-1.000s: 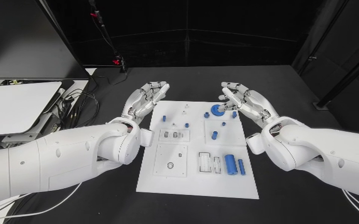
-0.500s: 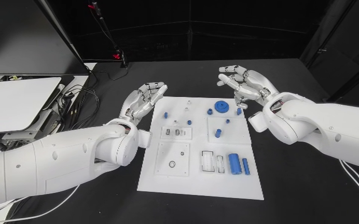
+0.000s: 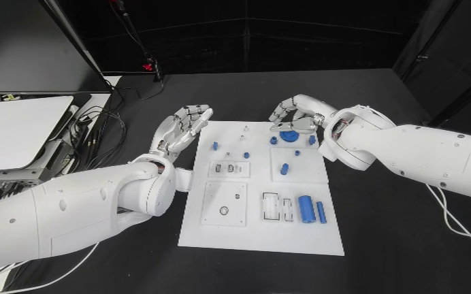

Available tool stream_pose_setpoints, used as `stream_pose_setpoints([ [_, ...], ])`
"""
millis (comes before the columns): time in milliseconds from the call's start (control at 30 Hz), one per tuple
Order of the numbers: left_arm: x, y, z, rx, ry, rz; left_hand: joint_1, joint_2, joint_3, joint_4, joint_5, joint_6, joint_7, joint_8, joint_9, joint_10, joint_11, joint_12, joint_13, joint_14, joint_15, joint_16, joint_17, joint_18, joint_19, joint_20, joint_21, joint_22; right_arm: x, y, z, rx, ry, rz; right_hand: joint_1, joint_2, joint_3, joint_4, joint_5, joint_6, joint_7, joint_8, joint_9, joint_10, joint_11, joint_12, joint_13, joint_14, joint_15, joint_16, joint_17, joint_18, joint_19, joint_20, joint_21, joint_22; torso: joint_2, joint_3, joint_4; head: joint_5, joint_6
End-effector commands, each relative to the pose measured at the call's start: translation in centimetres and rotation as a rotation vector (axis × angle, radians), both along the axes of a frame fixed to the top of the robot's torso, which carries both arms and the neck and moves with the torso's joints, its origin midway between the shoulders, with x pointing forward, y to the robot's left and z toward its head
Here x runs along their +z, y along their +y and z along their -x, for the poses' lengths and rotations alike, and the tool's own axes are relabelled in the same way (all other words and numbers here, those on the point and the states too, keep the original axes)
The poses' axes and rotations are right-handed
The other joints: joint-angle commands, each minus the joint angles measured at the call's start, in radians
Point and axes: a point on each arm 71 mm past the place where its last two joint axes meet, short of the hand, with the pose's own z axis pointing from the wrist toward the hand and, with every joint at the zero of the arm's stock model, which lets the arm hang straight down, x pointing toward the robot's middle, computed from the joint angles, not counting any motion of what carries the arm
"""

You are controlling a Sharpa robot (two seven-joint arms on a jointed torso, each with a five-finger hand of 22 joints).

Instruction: Assemble the parts on the task board

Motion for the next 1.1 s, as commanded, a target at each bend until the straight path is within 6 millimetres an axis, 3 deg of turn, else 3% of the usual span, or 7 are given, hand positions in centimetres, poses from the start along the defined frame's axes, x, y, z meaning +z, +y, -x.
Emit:
stream_pose_setpoints([
  [33,2.7,0.1,1.0,-0.026,-0.38,0.097,0.001,0.012,0.006,0.0,0.005,-0.001,0.154,0.002,-0.001,0.002,0.005,0.005,0.0,0.002,0.008,0.003,0.001,0.012,0.0,0.007,0.004,0.002,-0.4,0.4,-0.5,-0.009,-0.056,0.251,0.034,-0.006,0.001,-0.002,-0.004,0.053,-0.008,-0.047,0.0,0.029,-0.008,-0.035,0.0,0.085,-0.013,0.006,0.156,-0.007,0.052,-0.011,0.008,0.18,0.002,0.0016,0.0018,-0.005,-0.004],
  [167,2.7,0.2,1.0,-0.025,-0.379,0.097,0.001,0.012,0.006,0.0,0.005,-0.001,0.154,0.002,-0.001,0.002,0.005,0.005,0.0,0.002,0.008,0.003,0.001,0.012,0.0,0.007,0.004,0.002,-0.8,1.2,-0.9,-0.007,-0.069,0.319,0.067,-0.016,-0.002,0.013,-0.005,0.103,-0.016,-0.117,0.001,0.059,-0.013,-0.086,0.0,0.086,-0.016,0.006,0.162,-0.008,0.052,-0.015,0.011,0.185,0.001,0.0027,0.0046,-0.01,-0.007],
  [233,2.7,0.2,1.0,-0.025,-0.378,0.096,0.001,0.012,0.006,0.0,0.005,-0.001,0.154,0.002,-0.001,0.002,0.005,0.005,0.0,0.002,0.008,0.003,0.001,0.012,0.0,0.007,0.004,0.002,-0.9,1.6,-1.1,-0.008,-0.069,0.352,0.076,-0.023,-0.004,0.016,-0.004,0.112,-0.016,-0.137,0.002,0.065,-0.015,-0.101,0.0,0.086,-0.017,0.006,0.161,-0.008,0.052,-0.016,0.01,0.185,-0.001,0.0018,0.003,-0.01,-0.009],
  [433,2.6,0.2,1.0,-0.025,-0.377,0.096,0.001,0.013,0.007,0.0,0.005,-0.001,0.154,0.002,-0.001,0.002,0.005,0.005,0.0,0.002,0.008,0.004,0.001,0.012,0.0,0.007,0.004,0.001,-1.4,2.6,-1.5,-0.014,-0.071,0.426,0.098,-0.027,-0.002,0.031,-0.004,0.138,-0.013,-0.192,0.003,0.08,-0.015,-0.143,0.001,0.085,-0.016,0.003,0.152,-0.007,0.048,-0.016,0.008,0.182,-0.007,-0.0013,0.0021,-0.032,-0.019],
  [500,2.6,0.3,1.0,-0.024,-0.377,0.096,0.001,0.013,0.007,0.0,0.005,-0.001,0.154,0.002,-0.001,0.002,0.005,0.005,0.0,0.002,0.008,0.004,0.001,0.012,0.0,0.007,0.004,0.001,-1.5,2.7,-1.6,-0.014,-0.07,0.438,0.101,-0.028,-0.002,0.034,-0.004,0.143,-0.013,-0.201,0.003,0.083,-0.015,-0.15,0.001,0.084,-0.015,0.002,0.149,-0.007,0.047,-0.015,0.007,0.18,-0.011,-0.0032,-0.0011,-0.029,-0.022],
  [633,2.6,0.2,1.0,-0.024,-0.376,0.095,0.001,0.013,0.007,0.0,0.005,-0.001,0.154,0.002,-0.001,0.002,0.005,0.005,0.0,0.002,0.008,0.004,0.001,0.012,0.0,0.007,0.004,0.001,-1.8,3.0,-1.8,-0.019,-0.058,0.463,0.104,-0.028,-0.002,0.042,-0.004,0.151,-0.01,-0.218,0.003,0.09,-0.013,-0.162,0.001,0.082,-0.014,0.0,0.141,-0.006,0.044,-0.014,0.006,0.177,-0.013,-0.0029,0.0024,-0.039,-0.027],
  [1100,2.6,0.3,1.0,-0.021,-0.374,0.093,0.002,0.018,0.009,0.0,0.007,-0.001,0.155,0.002,-0.001,0.002,0.005,0.005,0.0,0.002,0.009,0.004,0.001,0.012,-0.001,0.007,0.004,0.001,-2.7,3.7,-2.2,-0.037,-0.005,0.513,0.117,-0.027,0.003,0.053,-0.004,0.173,-0.009,-0.251,0.004,0.122,-0.005,-0.18,0.001,0.081,0.005,-0.002,0.133,-0.005,0.042,-0.001,0.004,0.175,-0.021,-0.0064,-0.0004,-0.034,-0.039],
])
